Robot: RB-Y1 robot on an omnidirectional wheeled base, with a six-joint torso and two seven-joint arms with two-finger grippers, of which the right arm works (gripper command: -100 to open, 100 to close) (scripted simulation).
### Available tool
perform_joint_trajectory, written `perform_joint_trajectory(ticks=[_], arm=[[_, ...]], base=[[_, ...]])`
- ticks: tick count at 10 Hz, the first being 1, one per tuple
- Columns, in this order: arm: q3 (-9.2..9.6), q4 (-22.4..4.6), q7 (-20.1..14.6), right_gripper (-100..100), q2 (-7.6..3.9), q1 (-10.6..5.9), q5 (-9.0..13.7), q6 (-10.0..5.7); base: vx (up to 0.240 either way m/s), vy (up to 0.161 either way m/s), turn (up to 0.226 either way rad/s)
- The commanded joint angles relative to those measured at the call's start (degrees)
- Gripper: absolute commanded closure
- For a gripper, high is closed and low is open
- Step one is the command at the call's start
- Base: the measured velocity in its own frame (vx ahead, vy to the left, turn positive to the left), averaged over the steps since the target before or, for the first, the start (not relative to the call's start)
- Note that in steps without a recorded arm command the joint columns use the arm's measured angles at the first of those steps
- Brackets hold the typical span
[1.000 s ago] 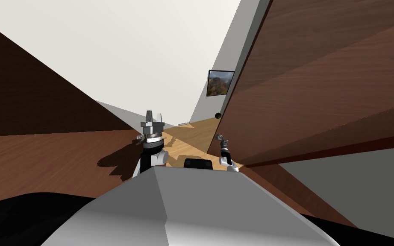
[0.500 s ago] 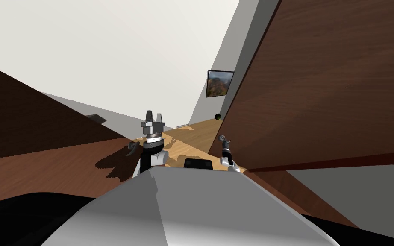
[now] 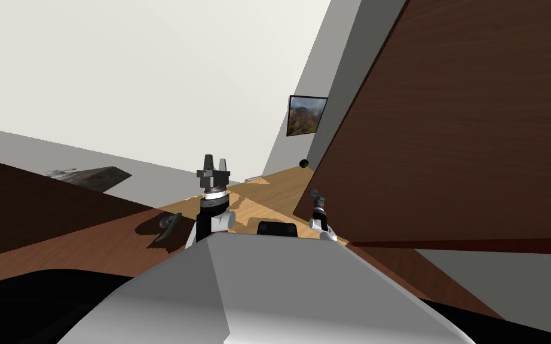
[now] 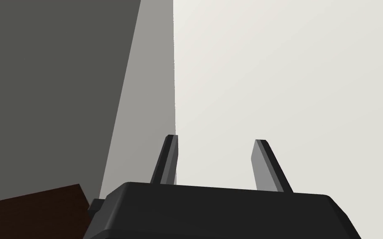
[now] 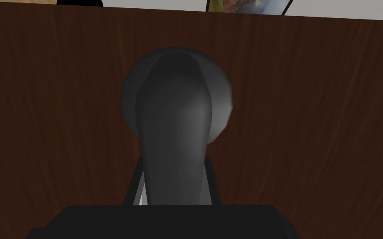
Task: Push the door open
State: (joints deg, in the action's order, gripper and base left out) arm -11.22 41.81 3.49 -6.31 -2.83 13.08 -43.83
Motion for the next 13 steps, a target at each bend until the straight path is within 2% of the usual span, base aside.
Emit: perform_joint_trajectory(ticks=[1,6,10,11,13], arm=[[-1.52,-0.42,0.1,100,-0.83,0.19,0.75,-0.49],[-4.87,-1.02,1.27,100,-1.07,0.09,2.45,-0.69],[-6.82,-1.37,1.96,100,-1.21,0.04,3.44,-0.8],[-6.66,-1.41,1.89,100,-1.25,0.24,3.33,-0.7],[-8.4,-1.42,2.55,100,-1.49,0.48,4.41,-0.81]], base=[[0.242,0.071,-0.076],[0.222,0.039,-0.068],[0.184,0.055,-0.061],[0.071,0.017,-0.041],[0.21,-0.014,-0.057]])
